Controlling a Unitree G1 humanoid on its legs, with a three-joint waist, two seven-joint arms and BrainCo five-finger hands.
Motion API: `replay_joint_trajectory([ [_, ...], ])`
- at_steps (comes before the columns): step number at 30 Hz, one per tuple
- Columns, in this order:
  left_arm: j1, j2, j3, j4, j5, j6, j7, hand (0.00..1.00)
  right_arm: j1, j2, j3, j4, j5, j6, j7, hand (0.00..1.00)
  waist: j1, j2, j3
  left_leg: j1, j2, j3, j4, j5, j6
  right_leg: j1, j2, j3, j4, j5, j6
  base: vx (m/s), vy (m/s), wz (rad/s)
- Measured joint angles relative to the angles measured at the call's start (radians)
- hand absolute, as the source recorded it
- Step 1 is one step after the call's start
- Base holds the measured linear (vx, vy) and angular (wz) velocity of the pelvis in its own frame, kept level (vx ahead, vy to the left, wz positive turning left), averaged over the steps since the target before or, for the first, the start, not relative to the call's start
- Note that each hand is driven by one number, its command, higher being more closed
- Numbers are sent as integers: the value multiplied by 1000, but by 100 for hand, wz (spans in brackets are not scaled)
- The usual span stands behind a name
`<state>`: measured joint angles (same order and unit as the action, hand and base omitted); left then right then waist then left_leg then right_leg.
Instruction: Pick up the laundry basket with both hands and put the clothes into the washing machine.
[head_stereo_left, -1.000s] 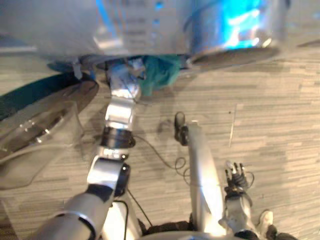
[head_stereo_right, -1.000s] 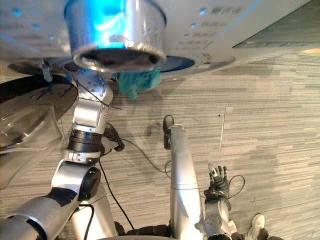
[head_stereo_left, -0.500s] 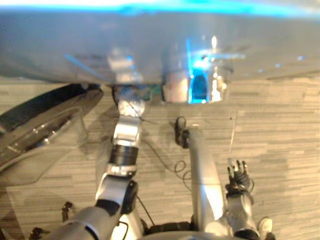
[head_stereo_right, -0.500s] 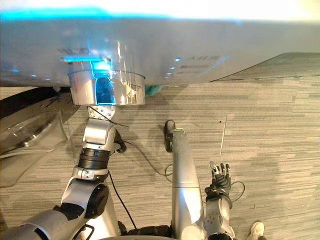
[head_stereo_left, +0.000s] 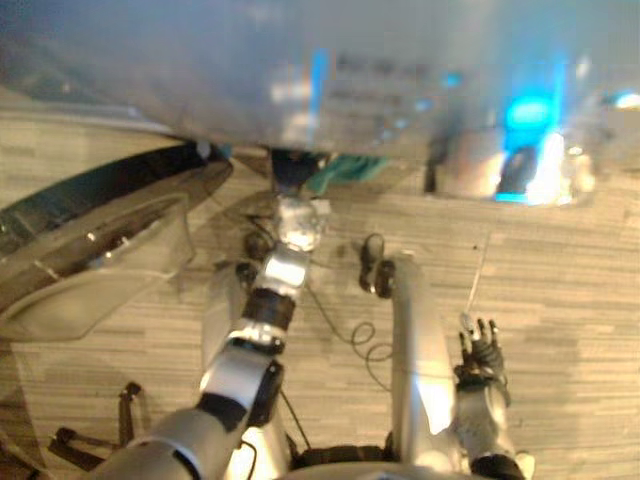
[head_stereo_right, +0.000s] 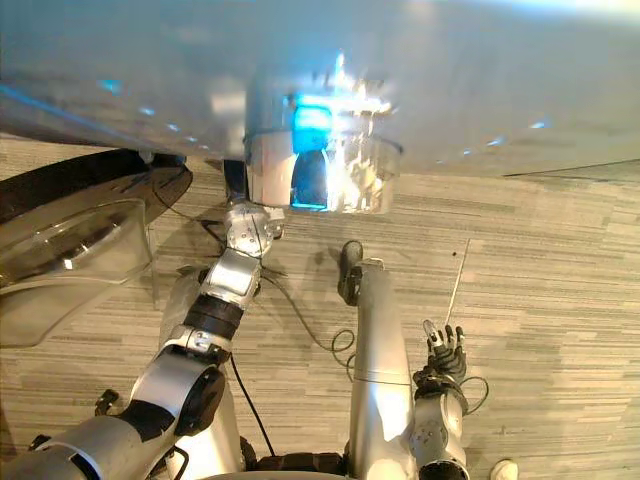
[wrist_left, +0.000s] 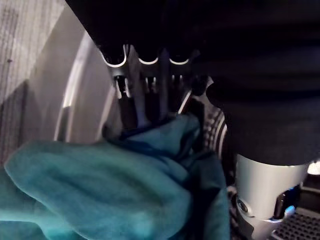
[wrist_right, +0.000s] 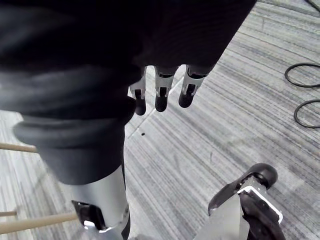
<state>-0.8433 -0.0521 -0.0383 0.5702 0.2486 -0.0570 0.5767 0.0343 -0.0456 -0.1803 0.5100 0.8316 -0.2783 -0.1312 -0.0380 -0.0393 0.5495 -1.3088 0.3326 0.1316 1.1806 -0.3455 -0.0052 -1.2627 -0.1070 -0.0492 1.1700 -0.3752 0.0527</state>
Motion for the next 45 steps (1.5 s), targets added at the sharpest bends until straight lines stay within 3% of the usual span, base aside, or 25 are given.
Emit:
replay_joint_trajectory([
  [5,-79,31,-9,27,21,-21,15,0,-11,-42,38,1,0,0,3,0,-2,-11,3,-73,17,15,19,0,0,-76,2,9,5,23,-2,-95,-16,-6],
  [9,-163,84,-34,28,21,-21,19,0,-14,-45,43,-27,0,-5,4,0,-14,-38,9,-152,17,36,60,-3,3,-153,-2,29,-28,26,-7,-107,54,-22],
  [10,-172,100,-36,27,21,-21,28,0,-14,-45,46,-28,0,-11,3,0,-23,-41,9,-153,16,25,133,-17,13,-167,-1,24,-26,31,-8,-79,118,-42],
  [11,-200,118,-43,29,21,-19,33,0,-14,-40,50,-27,0,-17,2,0,-32,-52,6,-137,19,45,112,-64,59,-202,-5,26,60,33,-17,-30,97,-22],
  [14,-290,156,-90,49,19,5,-2,0,-17,-22,65,-30,0,-18,4,0,-55,-75,5,-201,26,71,171,-65,44,-228,2,24,86,22,-9,-27,-21,11],
  [15,-320,166,-87,34,21,7,18,0,-20,-28,65,-47,0,-22,6,0,-65,-73,5,-191,27,43,229,-139,57,-259,11,19,93,25,-4,-37,29,-12],
  [16,-345,168,-89,35,20,8,9,0,-27,-32,58,-46,0,-21,6,0,-62,-76,4,-218,30,60,227,-150,74,-290,11,29,101,39,1,-31,54,-24],
  [17,-358,172,-90,49,20,9,-11,100,-27,-35,60,-46,1,-16,6,0,-66,-76,4,-224,44,74,229,-150,74,-299,5,26,127,38,-9,-47,-12,13],
  [20,-414,183,-110,84,-3,50,-84,100,-30,-21,62,-30,1,-7,13,0,-100,-78,3,-235,60,89,277,-149,69,-299,12,36,166,11,-4,-37,-12,0],
  [21,-432,180,-112,111,-3,54,-97,100,-31,-16,59,-27,2,-5,20,0,-109,-79,2,-244,65,100,280,-154,101,-312,18,38,169,22,-2,-37,8,-31],
  [22,-444,180,-112,111,-8,55,-115,100,-28,-14,59,-27,3,4,24,0,-118,-79,2,-244,80,125,276,-158,108,-322,17,46,200,22,-8,-33,-4,-24],
  [27,-511,195,-113,112,-60,91,-151,100,-24,-7,52,-25,19,22,31,0,-121,-79,3,-247,87,153,275,-154,106,-336,34,63,184,23,8,-9,-12,-16],
  [31,-547,205,-125,118,-63,108,-185,100,-24,3,37,-38,24,22,46,0,-123,-79,2,-244,89,154,285,-149,126,-336,34,64,192,31,17,15,-1,-4],
  [35,-623,283,-168,149,-79,131,-228,100,-24,11,36,-62,24,21,50,0,-135,-79,2,-213,90,162,287,-152,130,-323,43,81,193,31,17,6,-5,-10],
  [40,-723,365,-210,148,-58,137,-227,100,-24,22,17,-44,25,21,59,0,-139,-79,2,-176,113,182,253,-152,129,-300,66,87,143,55,11,-42,-15,-22],
  [45,-852,496,-209,144,-64,130,-205,100,-22,43,-59,17,46,17,69,0,-138,-70,3,-107,121,199,205,-145,120,-236,73,78,80,82,9,-18,9,-13],
])
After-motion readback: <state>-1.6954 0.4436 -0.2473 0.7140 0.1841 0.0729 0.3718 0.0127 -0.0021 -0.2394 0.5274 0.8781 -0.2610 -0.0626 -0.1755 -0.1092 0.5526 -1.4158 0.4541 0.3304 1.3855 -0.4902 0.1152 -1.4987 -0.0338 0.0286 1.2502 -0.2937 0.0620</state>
